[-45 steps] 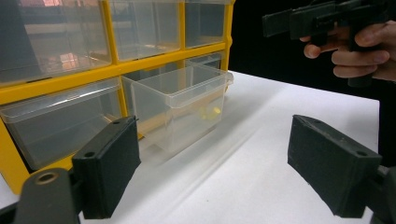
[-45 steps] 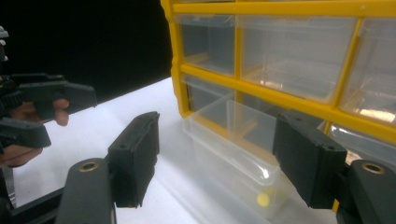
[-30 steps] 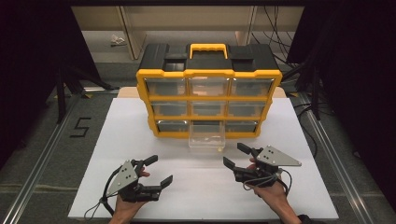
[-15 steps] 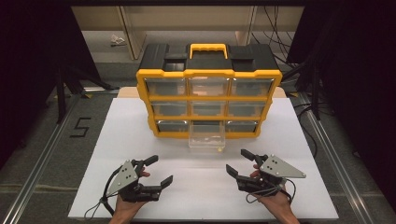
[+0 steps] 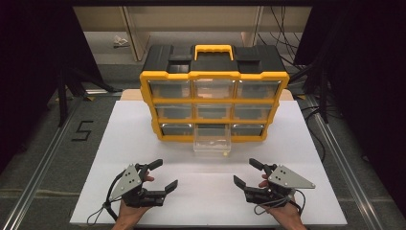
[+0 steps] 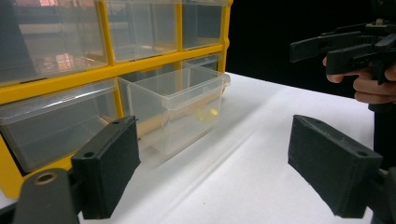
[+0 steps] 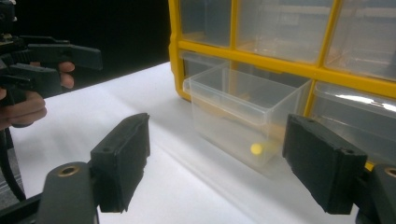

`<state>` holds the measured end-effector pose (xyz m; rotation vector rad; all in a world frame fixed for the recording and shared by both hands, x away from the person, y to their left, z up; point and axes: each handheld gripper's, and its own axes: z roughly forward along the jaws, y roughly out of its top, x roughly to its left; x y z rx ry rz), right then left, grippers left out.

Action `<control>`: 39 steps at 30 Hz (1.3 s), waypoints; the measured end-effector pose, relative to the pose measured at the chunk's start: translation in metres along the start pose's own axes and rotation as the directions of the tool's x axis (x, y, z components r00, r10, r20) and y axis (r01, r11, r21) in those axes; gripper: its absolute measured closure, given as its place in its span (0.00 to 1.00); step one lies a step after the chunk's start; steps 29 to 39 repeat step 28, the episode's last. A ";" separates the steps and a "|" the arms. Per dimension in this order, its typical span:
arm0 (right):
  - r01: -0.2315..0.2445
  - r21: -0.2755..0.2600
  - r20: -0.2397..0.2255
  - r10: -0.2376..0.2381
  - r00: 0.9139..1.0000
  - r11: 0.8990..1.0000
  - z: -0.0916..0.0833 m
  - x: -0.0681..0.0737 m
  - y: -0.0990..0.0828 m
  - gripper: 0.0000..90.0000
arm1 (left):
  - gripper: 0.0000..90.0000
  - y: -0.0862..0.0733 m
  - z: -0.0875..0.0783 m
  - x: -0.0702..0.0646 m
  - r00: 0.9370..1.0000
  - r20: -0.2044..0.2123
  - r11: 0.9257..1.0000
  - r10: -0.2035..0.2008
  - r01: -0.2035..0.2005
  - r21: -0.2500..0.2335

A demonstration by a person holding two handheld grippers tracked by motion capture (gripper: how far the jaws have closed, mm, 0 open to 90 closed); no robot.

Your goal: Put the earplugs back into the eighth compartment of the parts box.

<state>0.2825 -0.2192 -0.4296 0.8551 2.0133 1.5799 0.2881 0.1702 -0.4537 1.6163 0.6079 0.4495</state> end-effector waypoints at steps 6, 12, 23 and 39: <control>0.000 0.011 0.000 0.000 1.000 1.000 -0.004 0.001 -0.005 0.26 | 0.18 0.000 0.000 0.000 1.000 0.003 1.000 -0.004 0.005 -0.002; -0.004 0.016 0.002 0.004 1.000 1.000 -0.009 0.002 -0.010 0.26 | 0.18 0.000 0.000 0.000 1.000 0.004 1.000 -0.007 0.007 -0.005; -0.003 0.011 0.010 0.003 1.000 1.000 -0.009 0.001 -0.011 0.26 | 0.18 0.000 0.000 0.000 1.000 0.004 1.000 -0.007 0.007 -0.006; 0.000 0.008 0.011 0.000 1.000 1.000 -0.009 0.001 -0.011 0.26 | 0.18 0.000 0.000 0.000 1.000 0.004 1.000 -0.007 0.007 -0.006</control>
